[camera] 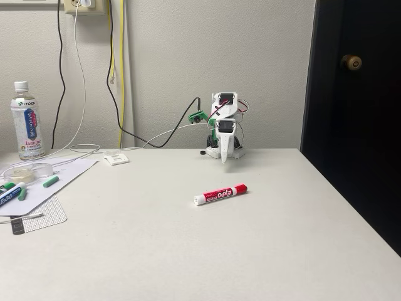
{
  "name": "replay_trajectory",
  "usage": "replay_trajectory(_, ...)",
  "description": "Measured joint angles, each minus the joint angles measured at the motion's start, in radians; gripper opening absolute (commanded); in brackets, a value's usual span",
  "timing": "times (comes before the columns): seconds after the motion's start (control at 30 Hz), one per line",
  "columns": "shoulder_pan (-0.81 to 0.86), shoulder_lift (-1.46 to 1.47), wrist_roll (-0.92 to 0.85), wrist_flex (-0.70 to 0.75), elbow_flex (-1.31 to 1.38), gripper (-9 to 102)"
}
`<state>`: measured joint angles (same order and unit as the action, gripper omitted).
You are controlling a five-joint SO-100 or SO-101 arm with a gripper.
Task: Pick up the red marker.
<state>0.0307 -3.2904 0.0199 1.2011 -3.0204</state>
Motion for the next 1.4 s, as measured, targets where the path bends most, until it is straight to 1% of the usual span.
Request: replay_trajectory(1.4, -0.015, 0.000, 0.000, 0.006, 0.000, 0)
